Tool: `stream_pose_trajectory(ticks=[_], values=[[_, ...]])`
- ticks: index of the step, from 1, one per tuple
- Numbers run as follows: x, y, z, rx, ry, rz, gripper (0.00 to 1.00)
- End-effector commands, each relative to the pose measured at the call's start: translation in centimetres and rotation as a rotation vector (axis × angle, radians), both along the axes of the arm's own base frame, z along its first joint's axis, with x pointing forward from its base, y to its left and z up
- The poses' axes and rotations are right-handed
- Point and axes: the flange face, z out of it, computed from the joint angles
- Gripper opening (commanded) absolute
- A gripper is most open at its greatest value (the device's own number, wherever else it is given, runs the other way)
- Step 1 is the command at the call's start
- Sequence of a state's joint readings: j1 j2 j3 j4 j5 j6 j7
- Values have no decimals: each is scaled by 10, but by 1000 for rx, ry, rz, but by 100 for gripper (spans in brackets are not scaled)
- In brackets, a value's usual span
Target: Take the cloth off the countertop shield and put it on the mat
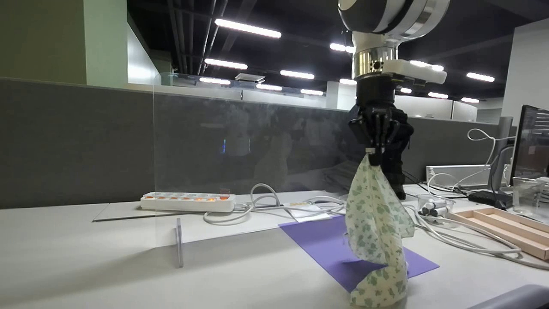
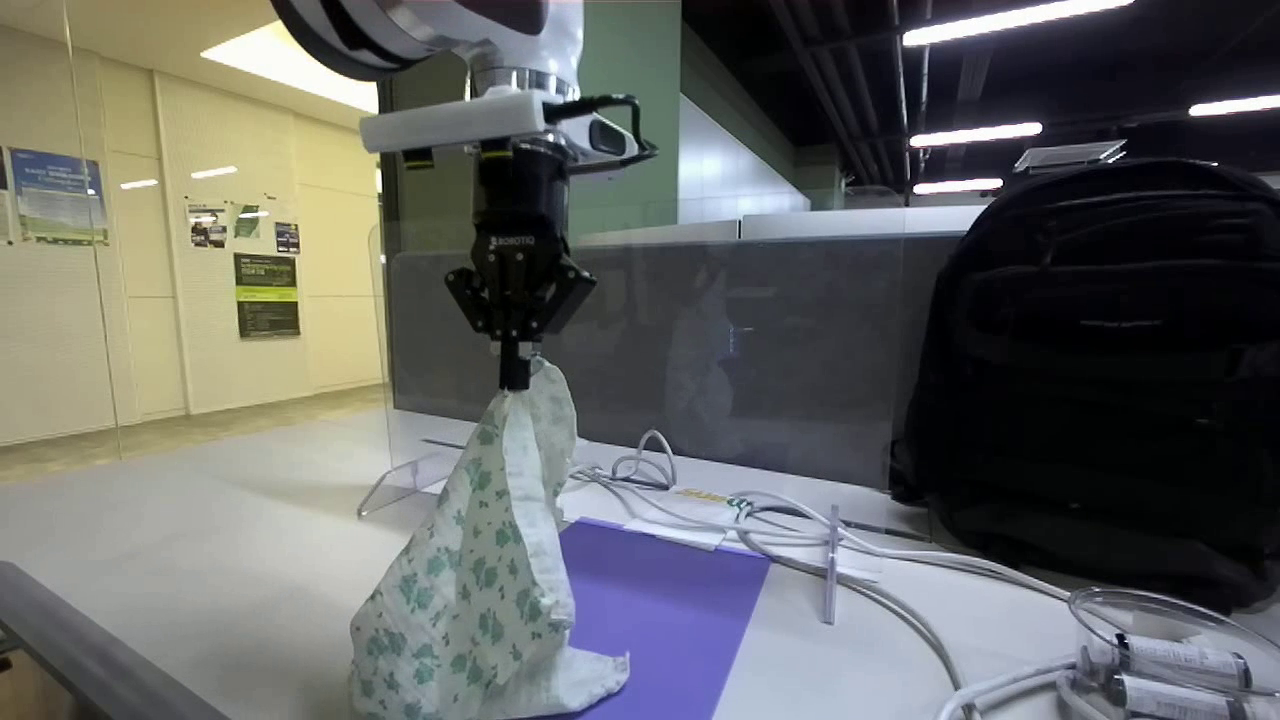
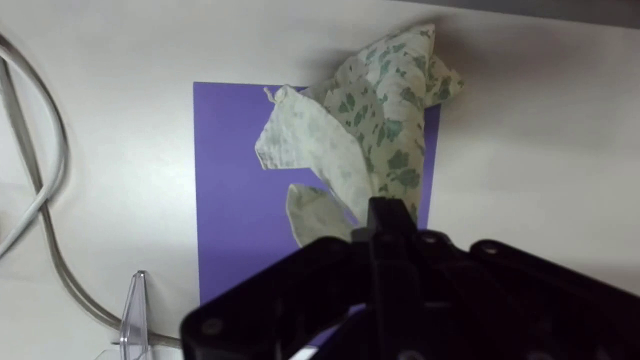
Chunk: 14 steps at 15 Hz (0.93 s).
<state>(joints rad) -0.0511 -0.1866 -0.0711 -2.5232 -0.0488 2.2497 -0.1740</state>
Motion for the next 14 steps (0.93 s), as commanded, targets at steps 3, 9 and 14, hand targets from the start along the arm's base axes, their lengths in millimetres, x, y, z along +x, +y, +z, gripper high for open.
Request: stream_pose_trajectory(ticks=[3, 9, 14], values=[[22, -7, -6, 43, -140, -159, 0], [29, -13, -5, 37, -168, -220, 48], [23, -21, 2, -3, -104, -283, 82]])
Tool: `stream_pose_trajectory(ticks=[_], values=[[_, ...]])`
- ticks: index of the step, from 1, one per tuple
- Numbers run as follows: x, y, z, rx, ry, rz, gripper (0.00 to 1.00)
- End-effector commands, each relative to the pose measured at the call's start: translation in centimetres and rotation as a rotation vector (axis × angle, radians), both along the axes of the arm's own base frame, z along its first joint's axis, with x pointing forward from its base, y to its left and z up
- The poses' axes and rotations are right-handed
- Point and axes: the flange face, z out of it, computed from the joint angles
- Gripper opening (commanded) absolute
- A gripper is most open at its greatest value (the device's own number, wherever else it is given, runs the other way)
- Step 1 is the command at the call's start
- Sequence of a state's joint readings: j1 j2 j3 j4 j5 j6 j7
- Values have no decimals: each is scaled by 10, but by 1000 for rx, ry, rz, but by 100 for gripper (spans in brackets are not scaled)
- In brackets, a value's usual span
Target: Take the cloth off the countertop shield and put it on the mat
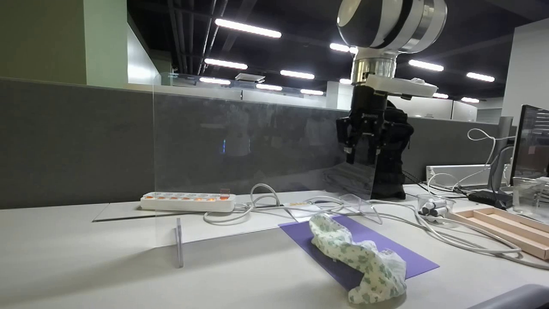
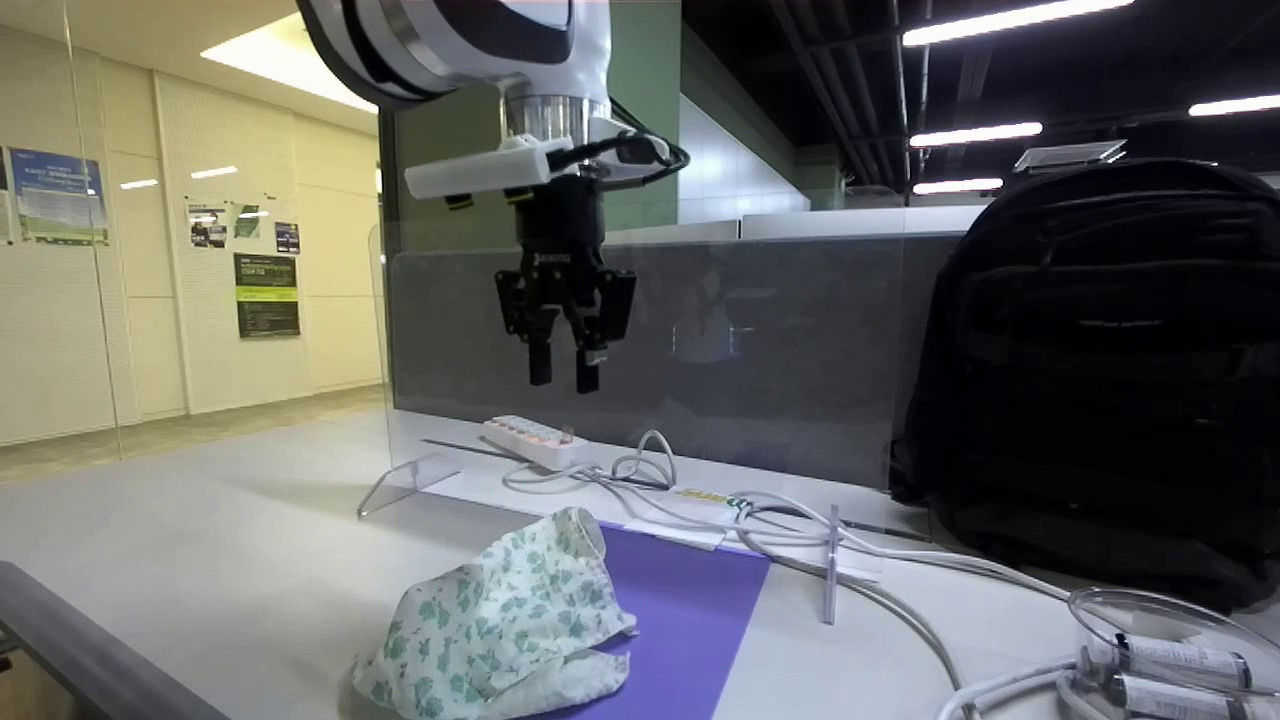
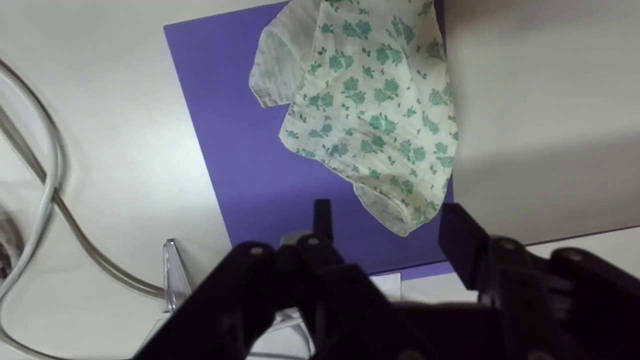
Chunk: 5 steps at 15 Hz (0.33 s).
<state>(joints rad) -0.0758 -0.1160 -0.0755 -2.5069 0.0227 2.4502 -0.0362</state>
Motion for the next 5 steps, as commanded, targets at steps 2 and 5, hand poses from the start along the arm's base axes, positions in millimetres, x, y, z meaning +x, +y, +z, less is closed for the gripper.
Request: stream_pose_trajectory(ticks=[2, 5], values=[[-10, -9, 10, -26, 122, -94, 94], [-24, -19, 8, -32, 225, -122, 100]])
